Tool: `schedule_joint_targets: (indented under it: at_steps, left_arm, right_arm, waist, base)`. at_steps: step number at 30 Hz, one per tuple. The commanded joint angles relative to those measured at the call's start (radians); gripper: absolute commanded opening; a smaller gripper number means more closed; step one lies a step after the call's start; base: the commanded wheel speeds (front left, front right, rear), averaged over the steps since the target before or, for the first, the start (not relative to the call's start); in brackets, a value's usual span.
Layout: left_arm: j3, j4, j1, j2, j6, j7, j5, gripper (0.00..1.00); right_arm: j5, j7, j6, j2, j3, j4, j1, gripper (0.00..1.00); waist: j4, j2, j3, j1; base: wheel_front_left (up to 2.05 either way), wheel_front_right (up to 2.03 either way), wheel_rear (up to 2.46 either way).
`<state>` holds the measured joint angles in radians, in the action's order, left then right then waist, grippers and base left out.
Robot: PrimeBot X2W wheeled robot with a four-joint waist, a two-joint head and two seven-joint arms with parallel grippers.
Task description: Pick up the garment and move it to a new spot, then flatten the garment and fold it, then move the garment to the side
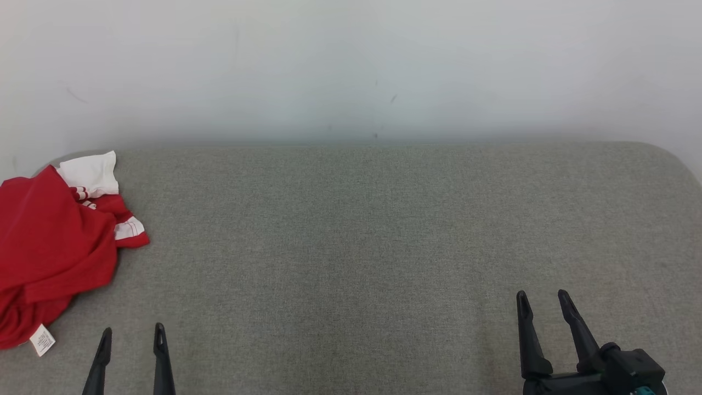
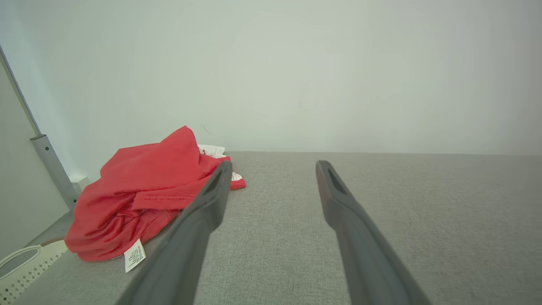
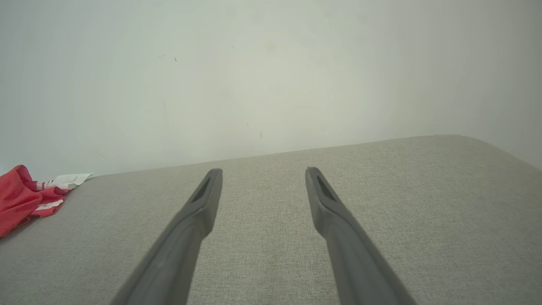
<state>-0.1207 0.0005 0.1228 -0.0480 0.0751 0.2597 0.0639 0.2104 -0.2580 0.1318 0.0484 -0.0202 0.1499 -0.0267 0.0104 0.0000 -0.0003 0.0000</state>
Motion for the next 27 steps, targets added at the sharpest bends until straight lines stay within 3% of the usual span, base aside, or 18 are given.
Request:
schedule_joint_targets:
  at_steps: [1, 8, 27]
  left_arm:
    - [0.003, -0.01, 0.011, -0.004, 0.005, 0.008, -0.016, 1.0]
    - [0.002, -0.018, 0.015, -0.004, 0.021, 0.006, -0.006, 1.0]
    - [-0.014, 0.039, 0.026, -0.004, -0.031, 0.006, -0.029, 1.0]
  right_arm:
    - [-0.02, -0.009, -0.002, 0.003, -0.004, -0.002, -0.015, 1.0]
    - [-0.01, -0.007, -0.002, 0.003, -0.007, 0.001, -0.016, 1.0]
    - [0.008, -0.007, -0.002, 0.003, 0.015, 0.012, -0.03, 1.0]
  waist:
    - [0.001, 0.0, 0.001, 0.0]
    - [0.003, 0.0, 0.002, 0.0]
    - [0.01, 0.0, -0.017, 0.0]
  base:
    - [0.0, 0.0, 0.0]
    - [0.0, 0.0, 0.0]
    - [0.0, 0.0, 0.0]
